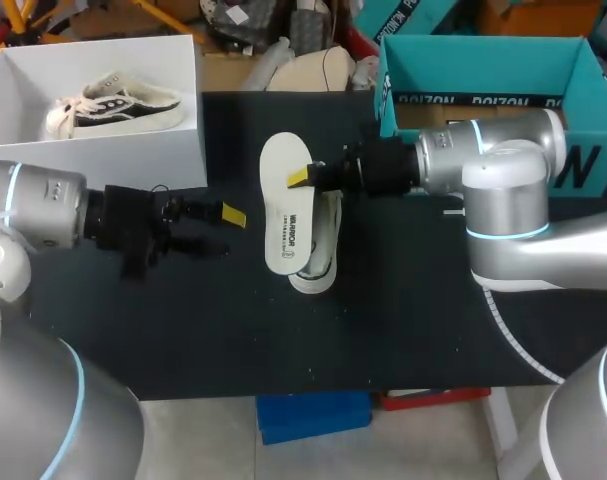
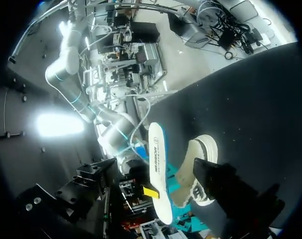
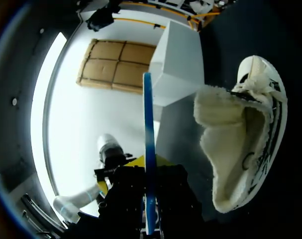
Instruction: Take the shoe out of the shoebox, open the shoe tongue, remove and reinsert the insole, then place the shoe into the shoebox
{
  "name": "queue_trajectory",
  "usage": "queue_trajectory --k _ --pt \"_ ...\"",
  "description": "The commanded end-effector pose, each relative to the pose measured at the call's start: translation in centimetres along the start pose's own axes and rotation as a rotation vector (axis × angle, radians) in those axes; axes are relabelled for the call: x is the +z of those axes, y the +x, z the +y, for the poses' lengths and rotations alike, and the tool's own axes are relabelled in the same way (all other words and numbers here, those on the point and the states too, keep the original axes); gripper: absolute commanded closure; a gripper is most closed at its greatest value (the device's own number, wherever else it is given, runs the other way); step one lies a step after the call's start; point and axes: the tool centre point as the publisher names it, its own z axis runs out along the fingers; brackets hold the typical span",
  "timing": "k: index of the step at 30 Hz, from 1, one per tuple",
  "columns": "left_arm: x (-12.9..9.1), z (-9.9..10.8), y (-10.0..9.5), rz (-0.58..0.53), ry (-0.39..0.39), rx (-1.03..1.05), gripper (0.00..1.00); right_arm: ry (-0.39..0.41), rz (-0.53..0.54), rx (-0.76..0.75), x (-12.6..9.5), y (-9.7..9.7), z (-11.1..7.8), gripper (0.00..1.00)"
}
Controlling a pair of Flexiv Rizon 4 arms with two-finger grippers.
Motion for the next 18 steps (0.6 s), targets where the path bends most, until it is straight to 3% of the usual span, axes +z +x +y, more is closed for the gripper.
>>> queue_trajectory --k 1,9,18 --pt "0.7 -0.4 1.1 -0.174 -0.104 0.051 0.0 -0.002 -0.002 0.0 0.1 0.0 0.0 1.0" --pt "2.1 1.5 1.6 -0.272 -0.134 0.097 0.0 -0.002 -0.002 0.0 0.1 0.0 0.0 1.0" --pt "3.8 3.5 2.1 -0.253 -0.144 0.112 0.0 -0.002 -0.002 0.0 0.1 0.0 0.0 1.0"
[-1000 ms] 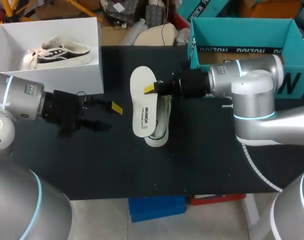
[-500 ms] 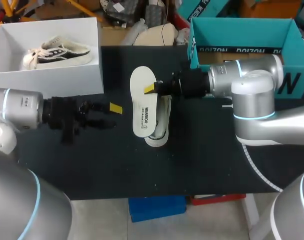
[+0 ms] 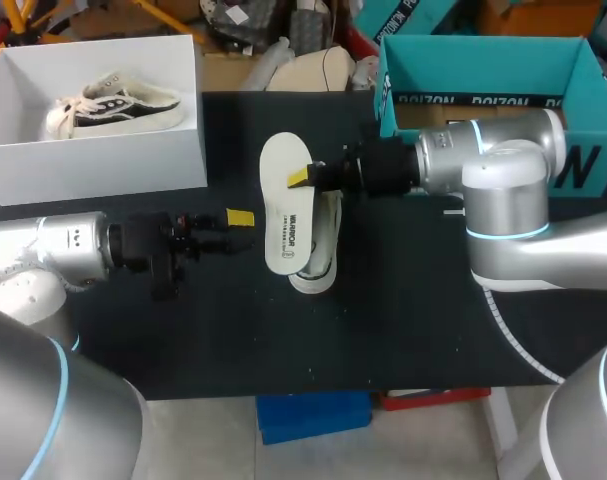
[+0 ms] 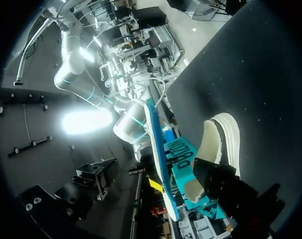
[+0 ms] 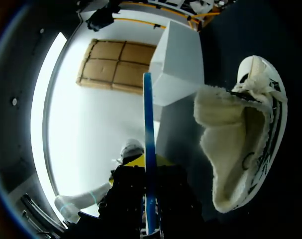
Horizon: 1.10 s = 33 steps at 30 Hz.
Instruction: Take the shoe out of the shoebox, open the shoe tongue, remove and reinsert the insole, then place the shoe into the shoebox
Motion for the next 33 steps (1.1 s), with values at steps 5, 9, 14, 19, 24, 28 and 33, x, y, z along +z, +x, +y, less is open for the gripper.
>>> queue_trajectory --k 5,9,14,19,24,28,33 --pt "1.7 1.9 1.1 0.001 -0.002 -0.002 0.0 -0.002 -0.002 0.001 0.1 0.0 0.0 1.0" --pt "2.2 2.2 1.2 -0.002 -0.003 -0.005 0.0 -0.002 -0.002 0.001 0.1 0.0 0.0 1.0" --pt "3.1 2.4 1.4 -0.015 -0.003 -0.008 0.26 -0.002 -0.002 0.001 0.1 0.0 0.0 1.0" --pt "4.1 2.3 1.5 -0.029 0.007 -0.007 0.62 -0.002 -0.002 0.001 0.1 0.0 0.0 1.0" --pt "4.8 2.8 1.4 -0.04 -0.013 -0.02 0.67 -0.002 -0.002 0.001 0.1 0.0 0.0 1.0" --pt "5.3 2.9 1.3 -0.043 -0.019 -0.024 0.69 -0.002 -0.002 0.001 0.1 0.0 0.0 1.0" --pt "5.8 3.1 1.2 -0.049 -0.044 -0.033 0.7 -0.002 -0.002 0.001 0.1 0.0 0.0 1.0"
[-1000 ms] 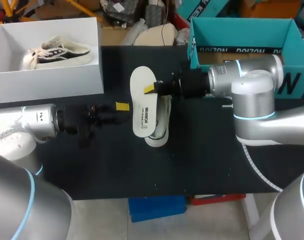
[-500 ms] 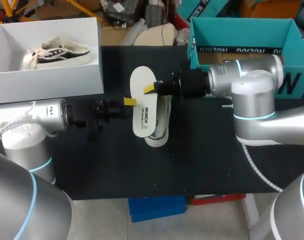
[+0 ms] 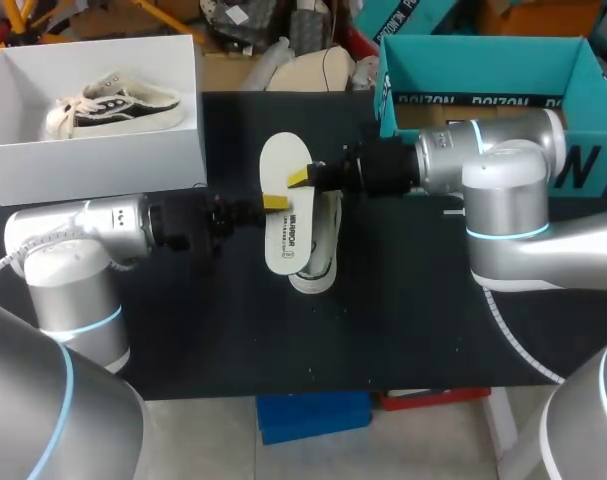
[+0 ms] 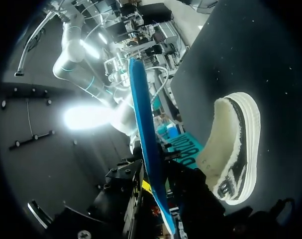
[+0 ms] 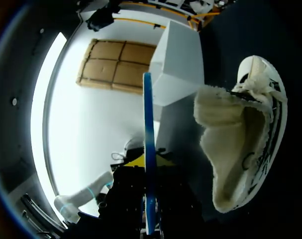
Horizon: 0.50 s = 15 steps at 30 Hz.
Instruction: Take the shoe out of the shoebox, open the shoe tongue, remove and reinsert the insole, then place the shoe into the shoebox
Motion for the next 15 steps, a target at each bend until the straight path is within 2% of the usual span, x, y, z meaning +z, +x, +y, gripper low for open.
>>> queue_trajectory --k 1,7,8,11,12,15 --pt "0.65 -0.02 0.0 0.003 -0.025 0.0 0.72 -0.002 -0.002 0.001 0.13 -0.01 0.0 1.0" --pt "0.83 0.2 -0.06 0.005 -0.036 -0.004 0.76 -0.002 -0.002 0.001 0.13 -0.01 0.0 1.0" --pt "0.87 0.21 -0.06 0.006 -0.038 -0.004 0.78 -0.002 -0.002 0.001 0.13 -0.01 0.0 1.0" --pt "0.95 0.3 -0.03 0.007 -0.058 -0.012 0.97 -0.002 -0.002 0.001 0.13 -0.01 0.0 1.0" --pt "0.98 0.32 -0.02 0.008 -0.059 -0.013 1.0 -0.002 -0.002 0.001 0.13 -0.01 0.0 1.0" --pt "1.11 0.23 -0.11 0.013 -0.057 -0.008 1.0 -0.002 -0.002 0.001 0.13 -0.01 0.0 1.0"
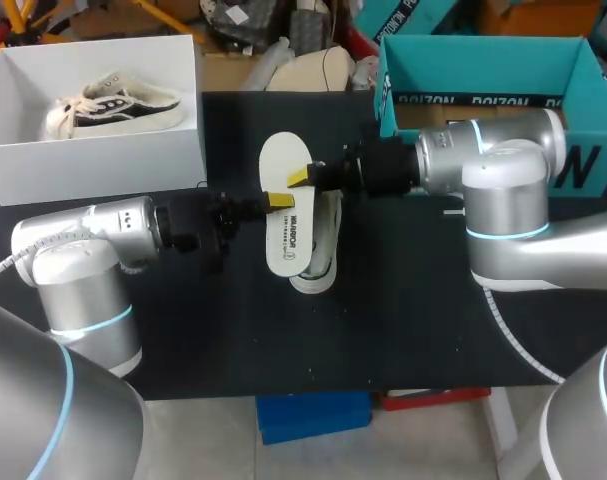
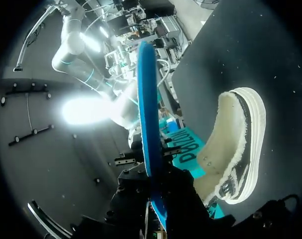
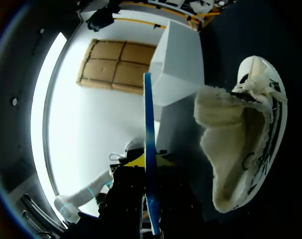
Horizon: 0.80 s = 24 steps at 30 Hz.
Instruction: Take the shoe out of the shoebox, open the shoe tongue, remove and reinsert the insole, then place the shoe into the shoebox
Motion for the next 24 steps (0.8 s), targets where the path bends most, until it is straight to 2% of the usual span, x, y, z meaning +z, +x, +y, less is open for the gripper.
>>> queue_trajectory --k 1,2,4,8,11,17,21,23,24 --pt "0.3 -0.4 -0.3 0.011 -0.004 0.003 1.0 -0.006 -0.005 0.002 0.0 0.0 0.0 0.73" --pt "0.3 -0.5 -0.4 0.037 -0.003 -0.004 1.0 -0.017 -0.015 0.001 -0.2 -0.1 0.0 0.0" --pt "0.2 -0.8 -0.3 0.093 0.009 -0.019 1.0 -0.042 -0.027 -0.004 -0.8 0.0 0.1 0.0" --pt "-0.8 -1.6 -0.4 0.174 0.047 -0.048 1.0 -0.038 -0.115 -0.012 -2.2 -0.1 0.1 0.0" --pt "-1.9 -2.7 -0.4 0.289 0.084 -0.054 1.0 -0.045 -0.172 -0.019 -3.5 -0.2 -0.3 0.0" --pt "-5.0 -5.0 -0.3 0.463 0.124 -0.076 1.0 -0.073 -0.257 -0.047 -6.6 0.1 -1.7 0.0" --pt "-7.0 -6.3 0.0 0.531 0.152 -0.115 1.0 -0.051 -0.314 -0.061 -8.4 0.5 -2.9 0.0" --pt "-7.9 -7.2 0.0 0.601 0.169 -0.087 1.0 -0.043 -0.317 -0.061 -8.8 0.7 -3.1 0.0" --pt "-7.9 -7.2 0.0 0.601 0.169 -0.087 1.0 -0.043 -0.317 -0.061 -8.8 0.7 -3.1 0.0"
